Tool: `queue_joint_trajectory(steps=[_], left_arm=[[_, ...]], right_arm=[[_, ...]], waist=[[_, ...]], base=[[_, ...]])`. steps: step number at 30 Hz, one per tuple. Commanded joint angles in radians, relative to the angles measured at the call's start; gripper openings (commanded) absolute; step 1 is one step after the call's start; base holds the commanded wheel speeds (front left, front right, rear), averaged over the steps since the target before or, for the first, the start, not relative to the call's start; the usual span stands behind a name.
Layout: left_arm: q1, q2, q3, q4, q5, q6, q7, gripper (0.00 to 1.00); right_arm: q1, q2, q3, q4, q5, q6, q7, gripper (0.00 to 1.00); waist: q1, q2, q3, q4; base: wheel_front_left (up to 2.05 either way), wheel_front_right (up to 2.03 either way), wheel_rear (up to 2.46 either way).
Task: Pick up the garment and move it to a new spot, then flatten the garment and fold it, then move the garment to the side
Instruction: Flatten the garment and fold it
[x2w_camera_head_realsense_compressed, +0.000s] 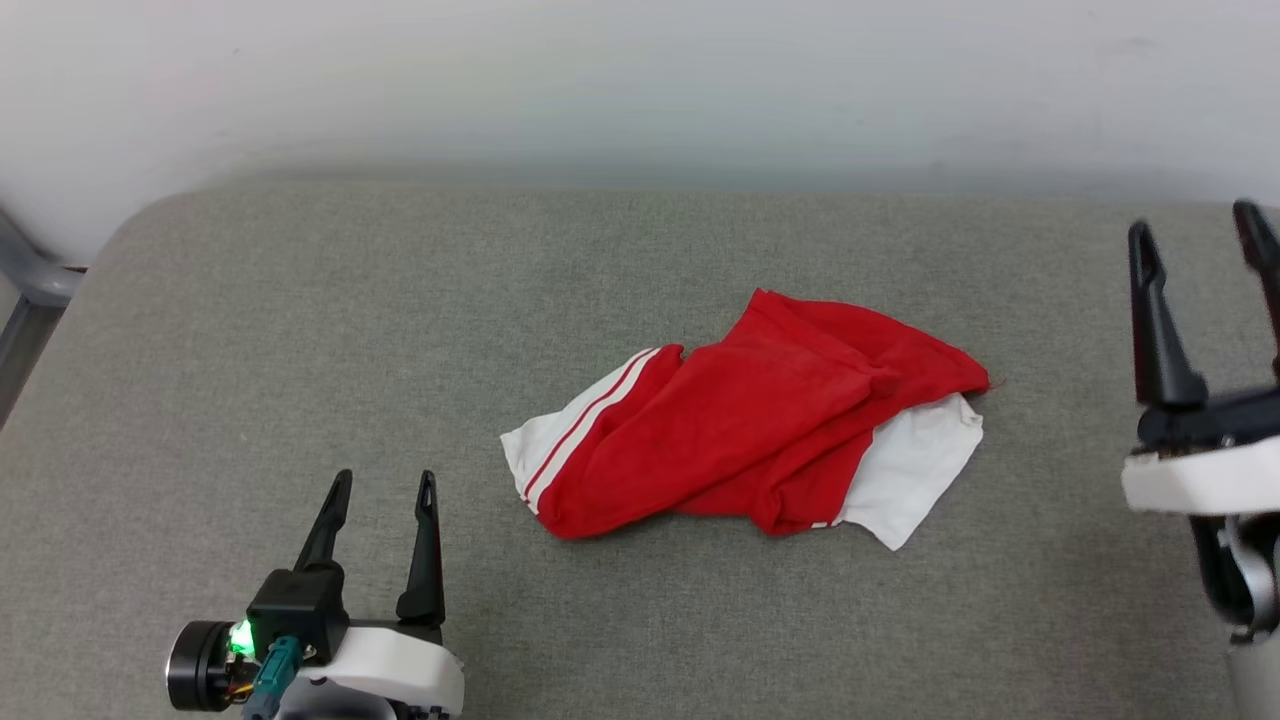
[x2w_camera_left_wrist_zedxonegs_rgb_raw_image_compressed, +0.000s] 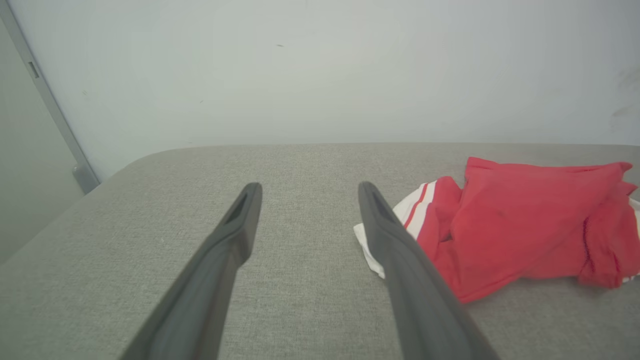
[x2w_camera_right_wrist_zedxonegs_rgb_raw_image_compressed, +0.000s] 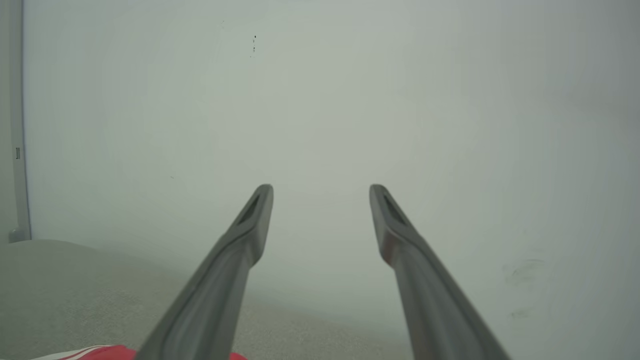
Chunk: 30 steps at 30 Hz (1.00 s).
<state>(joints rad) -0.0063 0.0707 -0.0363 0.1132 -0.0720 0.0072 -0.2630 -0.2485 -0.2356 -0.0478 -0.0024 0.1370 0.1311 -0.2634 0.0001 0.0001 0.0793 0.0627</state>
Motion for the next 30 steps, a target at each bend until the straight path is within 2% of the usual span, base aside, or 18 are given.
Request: queue_joint_trajectory(steps=[1, 4, 5, 9, 12, 17, 19, 25, 30], left_arm=[[-0.022, -0.005, -0.002, -0.004, 0.006, -0.005, -0.003, 1.0], [-0.044, -0.009, -0.005, -0.005, 0.007, -0.01, -0.003, 1.0], [-0.044, -0.009, -0.005, -0.005, 0.007, -0.01, -0.003, 1.0], [-0.071, -0.014, -0.011, -0.006, 0.005, -0.011, -0.003, 1.0], [-0.093, -0.017, -0.02, -0.011, 0.001, -0.01, -0.003, 1.0], [-0.127, -0.019, -0.034, -0.016, -0.004, -0.008, -0.003, 1.0], [-0.139, -0.02, -0.038, -0.021, -0.009, -0.005, -0.003, 1.0], [-0.186, -0.021, -0.07, -0.04, -0.039, 0.013, -0.003, 1.0], [-0.219, -0.021, -0.104, -0.053, -0.064, 0.032, -0.003, 1.0]], right_arm=[[-0.079, -0.041, 0.028, 0.02, 0.023, -0.001, -0.002, 1.0], [-0.198, -0.111, 0.094, 0.084, 0.066, -0.001, -0.002, 1.0], [-0.198, -0.111, 0.094, 0.084, 0.066, -0.001, -0.002, 1.0], [-0.365, -0.219, 0.244, 0.193, 0.15, -0.001, 0.07, 1.0], [-0.474, -0.301, 0.385, 0.243, 0.261, -0.001, 0.208, 1.0], [-0.639, -0.443, 0.659, 0.293, 0.457, -0.001, 0.515, 1.0], [-0.695, -0.478, 0.74, 0.305, 0.52, -0.001, 0.613, 1.0], [-0.829, -0.539, 0.92, 0.355, 0.629, -0.001, 0.877, 1.0], [-0.893, -0.536, 1.002, 0.416, 0.67, -0.001, 0.983, 1.0]], waist=[[-0.0001, -0.0001, 0.037, 0.016], [-0.0001, -0.0001, 0.074, 0.029], [-0.0001, -0.0001, 0.074, 0.029], [-0.0001, -0.0001, 0.124, 0.052], [-0.0001, -0.0001, 0.163, 0.07], [-0.0001, -0.0001, 0.225, 0.101], [-0.0001, -0.0001, 0.247, 0.112], [-0.0001, -0.0001, 0.328, 0.151], [-0.0001, -0.0001, 0.388, 0.186]], base=[[0.0, 0.0, 0.0], [0.0, 0.0, 0.0], [0.0, 0.0, 0.0], [0.0, 0.0, 0.0], [0.0, 0.0, 0.0], [0.0, 0.0, 0.0], [0.0, 0.0, 0.0], [0.0, 0.0, 0.0], [0.0, 0.0, 0.0]])
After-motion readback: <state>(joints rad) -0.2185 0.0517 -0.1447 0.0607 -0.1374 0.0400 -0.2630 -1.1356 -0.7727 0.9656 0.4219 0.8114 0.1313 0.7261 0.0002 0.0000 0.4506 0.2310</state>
